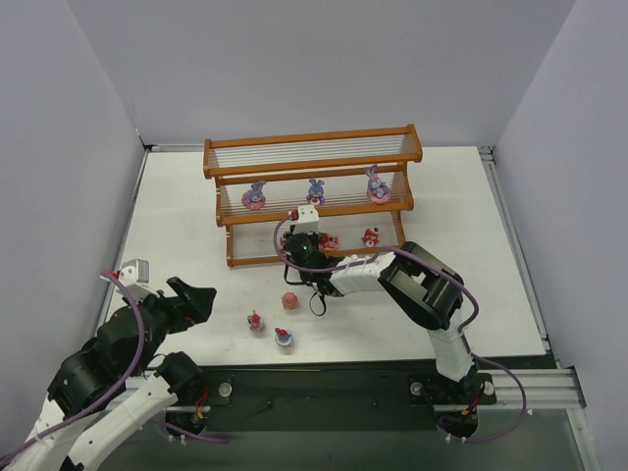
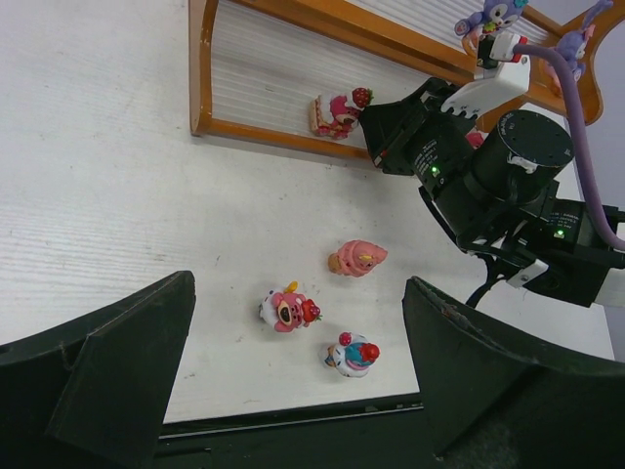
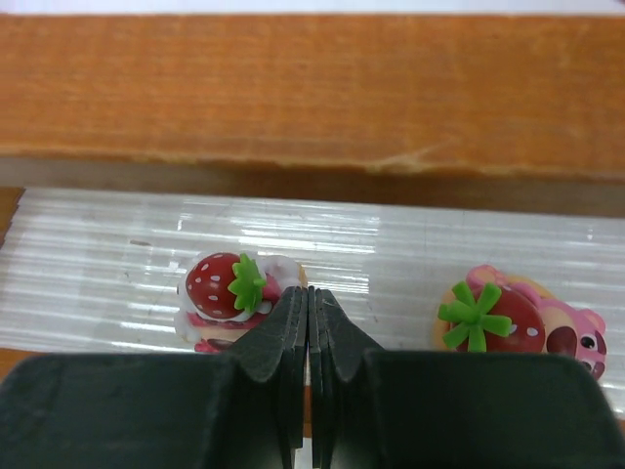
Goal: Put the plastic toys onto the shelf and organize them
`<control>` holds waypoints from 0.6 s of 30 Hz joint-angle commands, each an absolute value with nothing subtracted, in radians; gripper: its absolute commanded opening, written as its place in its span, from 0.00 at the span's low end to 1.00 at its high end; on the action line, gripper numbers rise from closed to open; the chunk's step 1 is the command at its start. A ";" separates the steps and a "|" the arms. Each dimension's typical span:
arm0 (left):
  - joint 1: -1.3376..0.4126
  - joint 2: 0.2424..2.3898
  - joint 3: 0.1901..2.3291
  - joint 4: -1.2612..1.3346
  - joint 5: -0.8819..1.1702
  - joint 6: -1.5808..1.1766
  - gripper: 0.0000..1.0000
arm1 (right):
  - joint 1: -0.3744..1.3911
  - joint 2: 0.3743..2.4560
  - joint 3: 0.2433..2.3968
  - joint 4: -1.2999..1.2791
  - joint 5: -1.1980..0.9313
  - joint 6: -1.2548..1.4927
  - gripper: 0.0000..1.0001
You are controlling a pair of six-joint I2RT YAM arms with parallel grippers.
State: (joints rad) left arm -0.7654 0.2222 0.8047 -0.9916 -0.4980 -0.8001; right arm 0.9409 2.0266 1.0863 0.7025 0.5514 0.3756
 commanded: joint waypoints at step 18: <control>-0.798 0.187 0.834 -0.991 -0.543 -0.811 0.97 | 0.997 2.103 1.221 0.756 0.647 0.397 0.00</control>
State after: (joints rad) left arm -0.7879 0.2008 0.8047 -0.9928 -0.5205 -0.8051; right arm 0.9562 2.0808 1.1454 0.7517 0.5728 0.3702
